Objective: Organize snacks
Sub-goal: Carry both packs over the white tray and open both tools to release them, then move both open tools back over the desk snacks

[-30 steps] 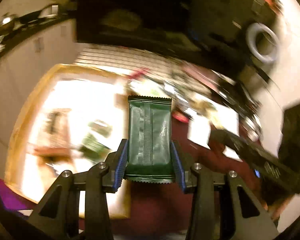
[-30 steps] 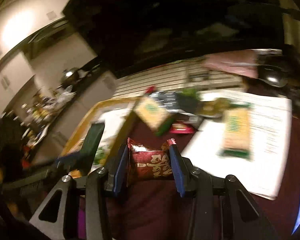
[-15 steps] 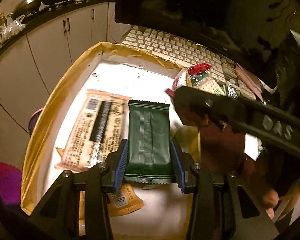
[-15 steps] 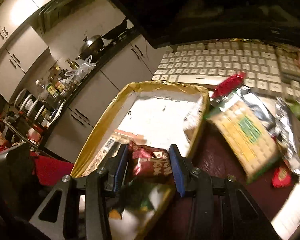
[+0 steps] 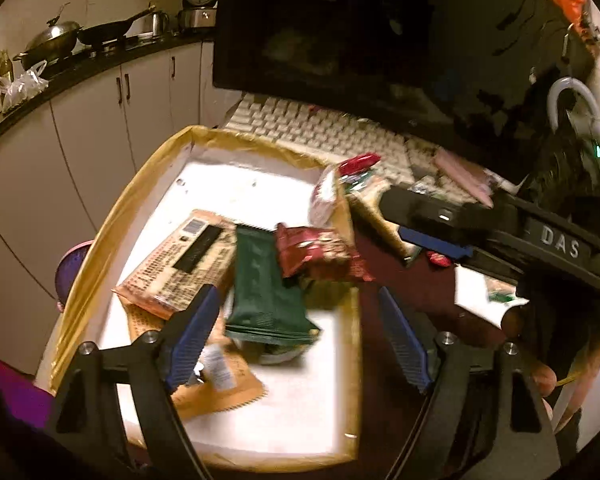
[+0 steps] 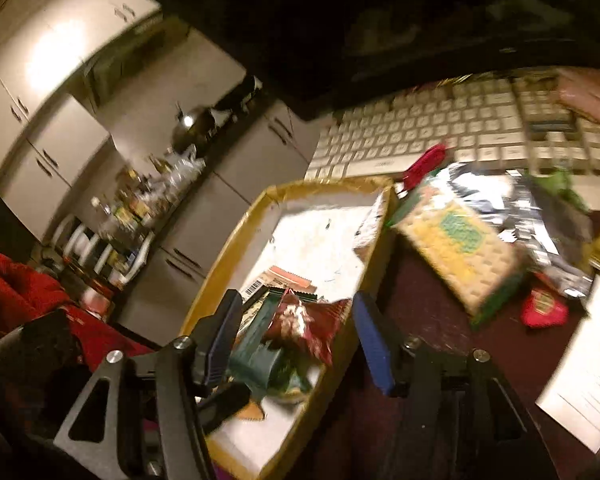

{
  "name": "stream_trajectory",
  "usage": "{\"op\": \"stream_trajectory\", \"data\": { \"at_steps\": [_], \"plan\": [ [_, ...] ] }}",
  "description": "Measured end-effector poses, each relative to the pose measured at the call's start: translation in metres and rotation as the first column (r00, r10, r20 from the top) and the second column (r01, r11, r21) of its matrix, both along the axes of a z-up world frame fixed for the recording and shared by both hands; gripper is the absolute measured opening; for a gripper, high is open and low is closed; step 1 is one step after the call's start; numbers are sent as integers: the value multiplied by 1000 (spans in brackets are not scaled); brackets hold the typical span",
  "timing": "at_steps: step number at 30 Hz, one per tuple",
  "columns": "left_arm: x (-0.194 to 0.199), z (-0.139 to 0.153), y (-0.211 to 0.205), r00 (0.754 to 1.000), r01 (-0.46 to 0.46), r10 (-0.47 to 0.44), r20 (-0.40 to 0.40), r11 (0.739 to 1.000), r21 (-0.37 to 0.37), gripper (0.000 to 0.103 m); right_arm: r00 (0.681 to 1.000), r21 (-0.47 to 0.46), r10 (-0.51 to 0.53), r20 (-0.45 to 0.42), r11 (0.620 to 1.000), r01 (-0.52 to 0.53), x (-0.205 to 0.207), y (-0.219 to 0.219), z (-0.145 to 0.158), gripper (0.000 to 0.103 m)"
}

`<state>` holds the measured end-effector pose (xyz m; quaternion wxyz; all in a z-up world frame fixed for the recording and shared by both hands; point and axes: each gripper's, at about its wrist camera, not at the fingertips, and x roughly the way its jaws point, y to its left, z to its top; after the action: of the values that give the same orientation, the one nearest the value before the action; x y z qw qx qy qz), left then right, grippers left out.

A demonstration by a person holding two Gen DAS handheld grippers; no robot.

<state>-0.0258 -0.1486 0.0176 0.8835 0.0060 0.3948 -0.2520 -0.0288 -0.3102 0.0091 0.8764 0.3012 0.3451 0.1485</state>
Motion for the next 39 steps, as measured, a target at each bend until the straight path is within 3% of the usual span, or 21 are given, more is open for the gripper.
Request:
{"op": "stream_trajectory", "data": {
  "at_steps": [8,13,20,29,33,39],
  "plan": [
    [-24,21,-21,995,88,-86,42,995,-54,85,994,-22,-106,12,994,106,-50,-48,0,58],
    [-29,17,-40,991,130,-129,25,991,-40,85,982,-81,-184,-39,980,180,-62,-64,-12,58],
    [-30,11,-65,984,172,-174,-35,984,-45,85,970,-139,-218,-104,969,203,-73,-79,-24,57],
    [-32,3,-87,977,198,-200,-72,980,-30,85,928,-226,-367,-62,911,345,-94,-113,-16,57],
    [-33,1,-95,975,206,-207,-84,978,-24,85,919,-197,-381,-96,913,358,-95,-123,-28,57],
    [-33,-4,-102,972,211,-211,-101,977,-16,85,927,-202,-367,-80,917,345,-97,-118,-26,57]
  ]
}}
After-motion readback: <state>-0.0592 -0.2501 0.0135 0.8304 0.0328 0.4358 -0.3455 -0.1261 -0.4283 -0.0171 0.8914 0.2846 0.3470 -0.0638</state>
